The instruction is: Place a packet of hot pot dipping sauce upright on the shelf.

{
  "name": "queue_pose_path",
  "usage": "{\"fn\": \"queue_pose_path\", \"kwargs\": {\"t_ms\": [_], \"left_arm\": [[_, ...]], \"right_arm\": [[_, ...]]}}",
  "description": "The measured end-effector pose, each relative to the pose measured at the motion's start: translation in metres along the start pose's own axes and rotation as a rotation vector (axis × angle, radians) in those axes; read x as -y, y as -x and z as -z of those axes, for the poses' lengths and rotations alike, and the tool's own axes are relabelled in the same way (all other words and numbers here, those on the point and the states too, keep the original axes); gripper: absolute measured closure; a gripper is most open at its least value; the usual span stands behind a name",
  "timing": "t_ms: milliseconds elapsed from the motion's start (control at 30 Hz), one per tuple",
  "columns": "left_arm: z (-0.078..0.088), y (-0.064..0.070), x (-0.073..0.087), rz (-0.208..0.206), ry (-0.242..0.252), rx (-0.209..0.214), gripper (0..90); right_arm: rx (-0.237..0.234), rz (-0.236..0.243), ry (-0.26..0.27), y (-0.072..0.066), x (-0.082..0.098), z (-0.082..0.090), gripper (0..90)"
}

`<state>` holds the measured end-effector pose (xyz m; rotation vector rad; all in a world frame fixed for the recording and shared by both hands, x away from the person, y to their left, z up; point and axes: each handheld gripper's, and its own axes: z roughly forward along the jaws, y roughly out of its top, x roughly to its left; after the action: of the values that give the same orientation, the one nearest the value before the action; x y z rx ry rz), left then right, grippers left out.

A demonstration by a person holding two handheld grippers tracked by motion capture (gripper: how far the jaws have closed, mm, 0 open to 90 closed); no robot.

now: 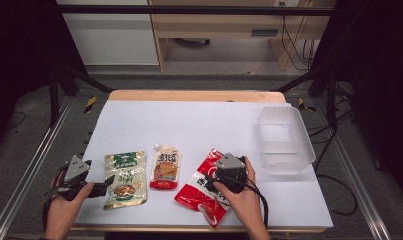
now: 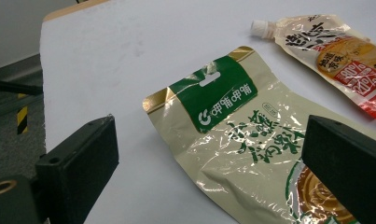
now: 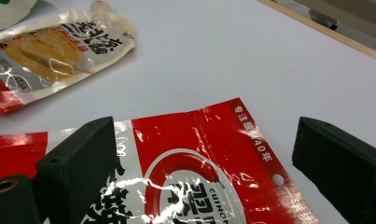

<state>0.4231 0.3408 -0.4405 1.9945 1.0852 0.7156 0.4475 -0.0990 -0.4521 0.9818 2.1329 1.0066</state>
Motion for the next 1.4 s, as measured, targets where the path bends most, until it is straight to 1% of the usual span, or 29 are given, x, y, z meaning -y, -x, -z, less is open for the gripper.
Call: {"fn": "queue_pose_path", "kwargs": {"t_ms": [67,200,367,400,467,500,600,633,667,733,833,867,900,933,1067,1100,1133,1200,1233,1267,1300,1400], "left_arm": [[-0.001,0.000,0.000,0.002,0.001,0.000,3.6],[-0.003,-0.003,0.000,-0.005,-0.004,0.007,3.6],[-0.007,-0.006,0.000,-0.012,-0.005,0.011,4.0],[-0.010,-0.008,-0.001,-0.014,-0.007,0.015,4.7],[-0.016,-0.013,0.000,-0.016,-0.026,0.015,5.2],[-0.016,-0.013,0.000,-0.016,-0.026,0.015,5.7],[-0.024,-0.020,0.003,-0.019,-0.065,0.017,6.4],[-0.024,-0.020,0.003,-0.019,-0.065,0.017,6.6],[-0.029,-0.023,0.005,-0.019,-0.073,0.030,6.9],[-0.034,-0.026,0.005,-0.011,-0.086,0.042,7.6],[-0.042,-0.026,0.003,-0.026,-0.098,0.063,9.6],[-0.042,-0.026,0.003,-0.026,-0.098,0.063,10.0],[-0.045,-0.026,0.003,-0.027,-0.103,0.073,10.2],[-0.048,-0.027,0.003,-0.012,-0.106,0.091,10.4],[-0.055,-0.031,0.003,-0.009,-0.124,0.095,11.7],[-0.057,-0.035,0.005,0.020,-0.112,0.125,14.1],[-0.057,-0.036,0.005,0.021,-0.110,0.137,17.6],[-0.058,-0.036,0.004,0.022,-0.102,0.166,20.2],[-0.058,-0.034,0.004,0.023,-0.104,0.186,21.1],[-0.059,-0.032,0.003,0.024,-0.105,0.191,21.8],[-0.059,-0.030,0.003,0.017,-0.114,0.206,22.8],[-0.058,-0.028,0.002,0.006,-0.122,0.206,27.1]], "right_arm": [[0.007,-0.003,0.000,0.000,0.000,0.000,7.3],[0.018,0.016,0.005,-0.001,0.001,0.000,7.6],[0.017,0.016,-0.005,-0.001,0.001,0.001,7.8],[0.020,0.019,-0.011,-0.001,0.002,0.001,8.3],[0.022,0.022,-0.018,-0.001,0.002,0.001,8.6],[0.022,0.022,-0.018,-0.001,0.002,0.001,8.6],[0.024,0.026,-0.034,-0.002,0.002,-0.002,9.1],[0.024,0.026,-0.034,-0.002,0.002,-0.002,9.1],[0.024,0.031,-0.036,-0.003,0.002,-0.002,9.4],[0.023,0.037,-0.038,-0.004,0.002,-0.003,9.6],[0.021,0.043,-0.039,-0.005,0.002,-0.002,9.9],[0.020,0.043,-0.040,-0.005,0.001,-0.002,9.9],[0.021,0.043,-0.042,-0.006,0.002,-0.002,9.9],[0.021,0.045,-0.044,-0.005,0.001,-0.002,10.0],[0.019,0.043,-0.049,-0.006,0.001,-0.004,10.2],[0.016,0.051,-0.051,-0.006,0.001,-0.004,10.4],[0.014,0.051,-0.050,-0.007,0.001,-0.004,10.4],[0.014,0.060,-0.053,-0.008,0.001,-0.004,10.4],[0.015,0.062,-0.054,-0.008,0.001,-0.004,10.5],[0.015,0.062,-0.054,-0.008,0.001,-0.004,10.5],[0.015,0.061,-0.055,-0.008,0.001,-0.005,10.6],[0.016,0.058,-0.057,-0.008,0.001,-0.004,10.7]]}}
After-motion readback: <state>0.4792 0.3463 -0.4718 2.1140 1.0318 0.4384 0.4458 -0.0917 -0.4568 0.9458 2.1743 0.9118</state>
